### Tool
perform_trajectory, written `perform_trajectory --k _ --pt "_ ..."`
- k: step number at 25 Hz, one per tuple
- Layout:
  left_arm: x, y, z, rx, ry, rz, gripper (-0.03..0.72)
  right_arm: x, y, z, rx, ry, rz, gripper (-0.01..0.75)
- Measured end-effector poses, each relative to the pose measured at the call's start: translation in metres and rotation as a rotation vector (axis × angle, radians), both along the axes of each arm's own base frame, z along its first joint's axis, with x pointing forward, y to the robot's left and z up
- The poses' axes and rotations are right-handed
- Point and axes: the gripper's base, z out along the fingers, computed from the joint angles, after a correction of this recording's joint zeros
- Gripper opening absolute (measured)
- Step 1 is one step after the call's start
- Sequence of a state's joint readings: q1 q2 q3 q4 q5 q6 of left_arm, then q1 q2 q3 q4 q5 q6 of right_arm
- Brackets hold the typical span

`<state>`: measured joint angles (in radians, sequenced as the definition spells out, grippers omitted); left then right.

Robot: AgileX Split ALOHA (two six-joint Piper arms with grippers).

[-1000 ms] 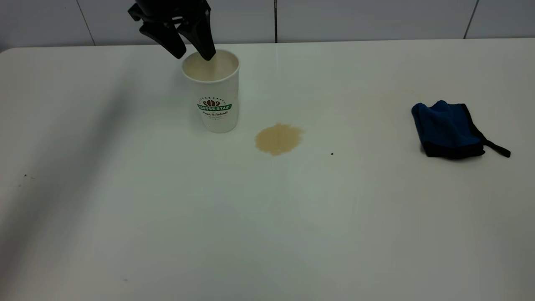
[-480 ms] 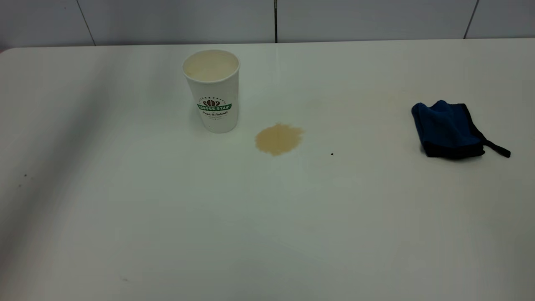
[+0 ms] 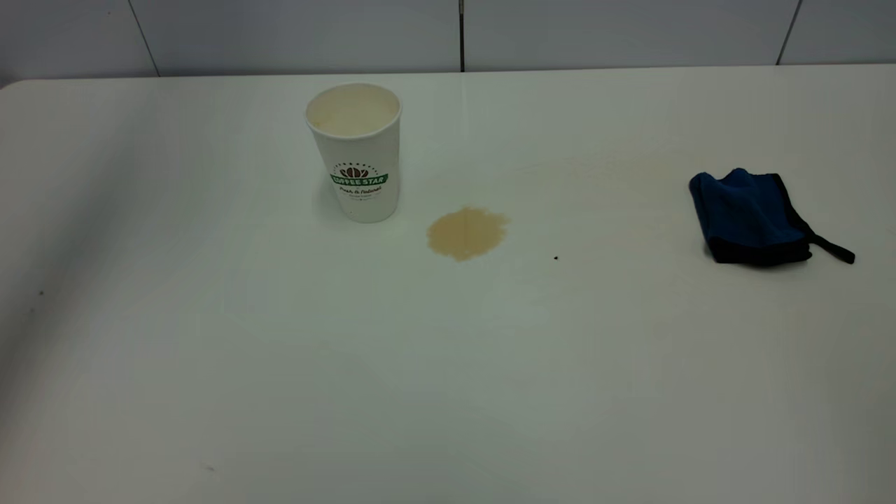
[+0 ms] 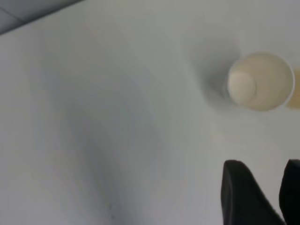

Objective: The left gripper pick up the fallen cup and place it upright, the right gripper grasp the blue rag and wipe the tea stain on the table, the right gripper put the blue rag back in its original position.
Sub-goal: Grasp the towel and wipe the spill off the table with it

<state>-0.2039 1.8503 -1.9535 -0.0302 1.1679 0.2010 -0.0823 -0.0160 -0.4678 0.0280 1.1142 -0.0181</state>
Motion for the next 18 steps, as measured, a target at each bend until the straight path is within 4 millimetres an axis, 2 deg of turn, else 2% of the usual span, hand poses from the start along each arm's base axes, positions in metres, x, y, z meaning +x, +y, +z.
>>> perform_trajectory --k 4,8,11,14,18 --pt "-0.044 0.011 0.006 0.036 0.026 0.004 0.226 0.0 0.0 0.0 0.0 0.0 0.0 0.238" --pt "-0.08 0.019 -0.008 0.042 0.101 0.037 0.226 0.0 0.0 0.0 0.0 0.0 0.0 0.238" --pt "-0.105 0.025 -0.035 0.046 0.205 0.091 0.228 0.0 0.0 0.0 0.0 0.0 0.0 0.238" --pt "-0.128 0.03 -0.073 0.076 0.345 0.111 0.231 0.0 0.0 0.0 0.001 0.0 0.0 0.238" --pt "-0.156 0.034 -0.113 0.1 0.507 0.12 0.237 0.0 0.0 0.0 0.001 0.0 0.0 0.238"
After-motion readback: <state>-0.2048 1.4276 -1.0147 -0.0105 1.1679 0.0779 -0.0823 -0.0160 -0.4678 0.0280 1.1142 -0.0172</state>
